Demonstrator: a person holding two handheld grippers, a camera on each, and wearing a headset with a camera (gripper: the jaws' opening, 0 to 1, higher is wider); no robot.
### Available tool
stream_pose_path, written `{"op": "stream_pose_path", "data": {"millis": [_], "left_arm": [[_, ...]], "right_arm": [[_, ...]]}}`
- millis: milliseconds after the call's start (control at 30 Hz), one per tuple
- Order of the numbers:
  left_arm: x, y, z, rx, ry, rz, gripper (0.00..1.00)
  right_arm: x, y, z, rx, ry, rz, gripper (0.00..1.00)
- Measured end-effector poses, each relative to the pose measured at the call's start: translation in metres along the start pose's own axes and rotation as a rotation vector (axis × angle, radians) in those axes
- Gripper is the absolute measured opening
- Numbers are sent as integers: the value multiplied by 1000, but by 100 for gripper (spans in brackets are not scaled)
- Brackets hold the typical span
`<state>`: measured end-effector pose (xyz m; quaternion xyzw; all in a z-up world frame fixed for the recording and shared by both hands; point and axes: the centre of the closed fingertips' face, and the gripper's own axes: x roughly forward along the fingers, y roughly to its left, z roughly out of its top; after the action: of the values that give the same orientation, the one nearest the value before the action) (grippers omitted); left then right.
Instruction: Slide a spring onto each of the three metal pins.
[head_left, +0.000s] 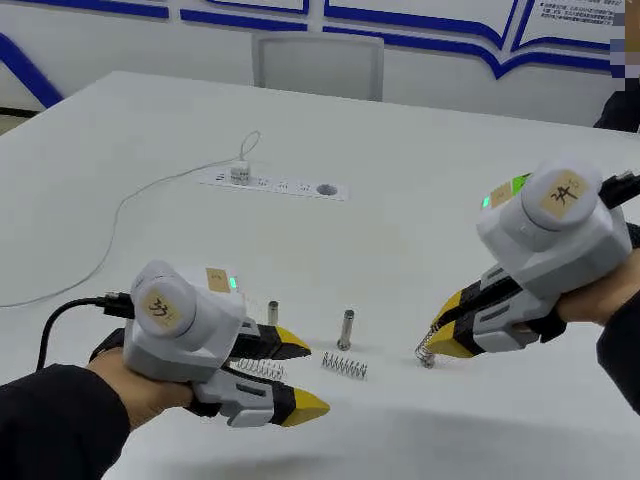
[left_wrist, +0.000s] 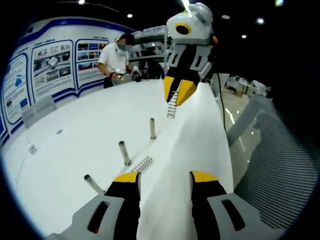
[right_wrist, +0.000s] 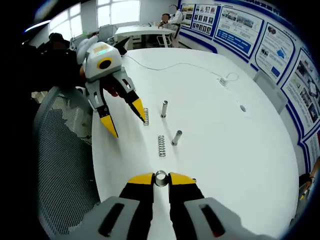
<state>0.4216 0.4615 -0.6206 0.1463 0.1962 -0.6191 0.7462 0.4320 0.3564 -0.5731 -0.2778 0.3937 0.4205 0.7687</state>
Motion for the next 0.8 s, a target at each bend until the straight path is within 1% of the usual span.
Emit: {"op": "stream_pose_path", "data": {"millis": [100, 267, 433, 567, 633, 800], "left_arm": [[-7, 4, 0, -10, -8, 20, 41], [-16, 11, 0, -24, -22, 54, 42], [-27, 18, -2, -44, -33, 91, 43], [-32, 20, -7, -63, -40, 113, 43], [-34, 20, -10, -72, -38, 119, 43], [-35, 23, -11, -82, -42, 132, 44]], "right_arm": [[-4, -11, -3, 16, 3, -25, 12], [-6, -25, -9, 37, 17, -57, 12], [-2, -33, -14, 43, 42, -69, 12], [1, -41, -15, 53, 54, -75, 12], [4, -45, -17, 50, 67, -78, 12], [11, -48, -20, 59, 84, -64, 12]]}}
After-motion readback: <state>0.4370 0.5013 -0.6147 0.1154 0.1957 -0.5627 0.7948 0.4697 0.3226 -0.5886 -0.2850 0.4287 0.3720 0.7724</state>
